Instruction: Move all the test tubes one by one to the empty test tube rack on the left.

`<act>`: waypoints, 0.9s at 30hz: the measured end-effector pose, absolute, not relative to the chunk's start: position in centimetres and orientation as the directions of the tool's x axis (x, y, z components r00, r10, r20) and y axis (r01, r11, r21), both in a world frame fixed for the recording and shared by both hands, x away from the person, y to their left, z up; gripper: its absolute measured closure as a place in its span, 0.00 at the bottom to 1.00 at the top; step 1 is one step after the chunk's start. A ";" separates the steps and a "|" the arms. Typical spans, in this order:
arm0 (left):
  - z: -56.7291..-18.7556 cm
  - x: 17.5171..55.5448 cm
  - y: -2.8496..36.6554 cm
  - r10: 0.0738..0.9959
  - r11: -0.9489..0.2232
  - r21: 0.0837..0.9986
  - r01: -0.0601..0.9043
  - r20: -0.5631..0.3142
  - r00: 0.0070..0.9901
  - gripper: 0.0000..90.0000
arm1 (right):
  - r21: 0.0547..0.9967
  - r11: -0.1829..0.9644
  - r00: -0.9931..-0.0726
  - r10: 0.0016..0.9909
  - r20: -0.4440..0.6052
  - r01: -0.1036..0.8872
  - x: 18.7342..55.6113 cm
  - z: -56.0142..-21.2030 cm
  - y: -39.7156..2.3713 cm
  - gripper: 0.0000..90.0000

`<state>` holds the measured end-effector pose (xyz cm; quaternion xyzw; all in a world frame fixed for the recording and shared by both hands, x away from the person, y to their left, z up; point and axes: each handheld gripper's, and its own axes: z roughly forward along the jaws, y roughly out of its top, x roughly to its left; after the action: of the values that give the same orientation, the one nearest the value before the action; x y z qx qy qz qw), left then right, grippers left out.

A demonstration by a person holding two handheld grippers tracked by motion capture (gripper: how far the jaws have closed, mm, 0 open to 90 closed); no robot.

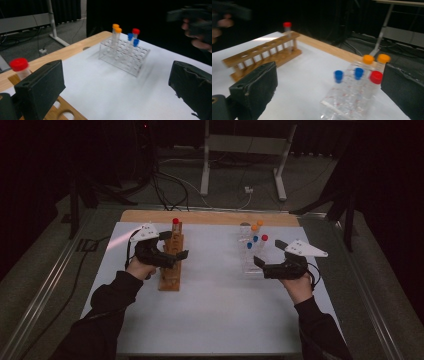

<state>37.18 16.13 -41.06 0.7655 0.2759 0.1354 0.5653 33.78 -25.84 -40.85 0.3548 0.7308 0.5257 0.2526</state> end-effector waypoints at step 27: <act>-44.5 29.2 16.1 0.489 -0.241 0.942 0.234 -0.090 0.867 0.01 | 0.880 0.214 -0.489 0.872 0.023 0.423 40.4 -46.7 -27.7 0.45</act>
<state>29.21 16.14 -44.47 0.7797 0.2318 0.1120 0.5708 40.37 -27.66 -46.65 0.4391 0.7376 0.4475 0.2509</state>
